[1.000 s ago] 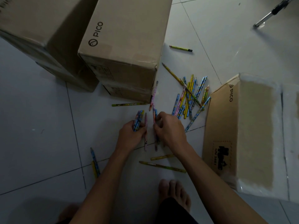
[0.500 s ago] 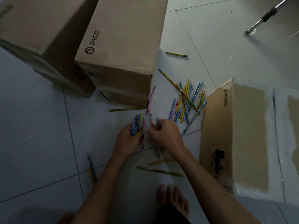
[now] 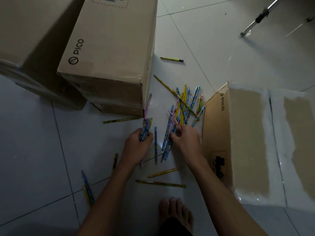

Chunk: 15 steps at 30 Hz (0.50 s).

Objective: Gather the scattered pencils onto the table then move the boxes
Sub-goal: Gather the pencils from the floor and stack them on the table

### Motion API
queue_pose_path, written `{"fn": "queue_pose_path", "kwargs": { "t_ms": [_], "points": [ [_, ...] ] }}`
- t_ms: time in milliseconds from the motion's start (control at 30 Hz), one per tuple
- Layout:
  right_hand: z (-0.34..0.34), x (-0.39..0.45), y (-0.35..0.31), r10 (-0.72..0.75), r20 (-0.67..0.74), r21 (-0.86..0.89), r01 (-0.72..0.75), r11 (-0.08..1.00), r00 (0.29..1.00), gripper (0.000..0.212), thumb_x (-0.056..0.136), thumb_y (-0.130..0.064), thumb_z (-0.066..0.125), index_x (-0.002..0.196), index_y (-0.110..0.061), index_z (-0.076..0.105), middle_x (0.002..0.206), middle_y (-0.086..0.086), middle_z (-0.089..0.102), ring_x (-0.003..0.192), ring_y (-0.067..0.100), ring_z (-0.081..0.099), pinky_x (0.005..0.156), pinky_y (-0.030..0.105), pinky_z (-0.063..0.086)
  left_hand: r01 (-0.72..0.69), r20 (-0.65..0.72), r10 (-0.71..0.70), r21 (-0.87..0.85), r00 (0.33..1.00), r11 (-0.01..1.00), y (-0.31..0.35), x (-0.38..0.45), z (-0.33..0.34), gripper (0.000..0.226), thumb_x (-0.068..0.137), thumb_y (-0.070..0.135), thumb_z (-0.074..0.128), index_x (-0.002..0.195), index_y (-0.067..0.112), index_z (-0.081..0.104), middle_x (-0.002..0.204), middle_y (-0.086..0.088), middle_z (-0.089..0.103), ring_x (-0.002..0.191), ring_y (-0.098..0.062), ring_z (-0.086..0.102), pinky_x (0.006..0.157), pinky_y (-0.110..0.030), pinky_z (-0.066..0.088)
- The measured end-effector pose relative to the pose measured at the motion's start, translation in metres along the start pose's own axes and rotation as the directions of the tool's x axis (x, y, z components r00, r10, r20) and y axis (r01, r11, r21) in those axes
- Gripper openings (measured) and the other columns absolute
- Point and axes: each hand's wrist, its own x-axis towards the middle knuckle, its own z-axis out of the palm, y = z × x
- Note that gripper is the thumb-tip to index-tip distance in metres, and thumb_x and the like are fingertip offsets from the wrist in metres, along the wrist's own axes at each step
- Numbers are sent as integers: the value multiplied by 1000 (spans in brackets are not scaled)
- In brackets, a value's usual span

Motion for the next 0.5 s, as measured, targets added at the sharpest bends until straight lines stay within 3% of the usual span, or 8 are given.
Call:
{"fn": "queue_pose_path", "kwargs": {
  "t_ms": [200, 333, 500],
  "points": [
    [-1, 4, -2, 96, 31, 141, -99, 985, 995, 28, 76, -22, 73, 61, -4, 59, 58, 11, 59, 56, 23, 60, 47, 36, 44, 25, 19, -24, -1, 1000, 1000, -2, -1, 1, 9, 94, 25, 63, 96, 19, 69, 90, -1, 69, 84, -13, 63, 71, -26, 47],
    [1, 1, -1, 146, 28, 210, -149, 966, 989, 34, 78, -29, 66, 59, -16, 42, 54, -1, 42, 48, 16, 41, 46, 27, 32, 21, 0, -21, -17, 1000, 1000, -1, 1, 1, 7, 93, 25, 64, 93, 21, 69, 89, 0, 69, 82, -11, 63, 72, -27, 48],
    [6, 0, 0, 57, 6, 79, -57, 995, 998, 28, 79, -31, 68, 64, -13, 52, 60, 4, 53, 56, 21, 54, 50, 33, 42, 6, -10, -6, -6, 1000, 1000, -1, 3, 2, 7, 93, 27, 65, 90, 21, 68, 86, -4, 69, 81, -16, 64, 68, -28, 47]
  ]
}}
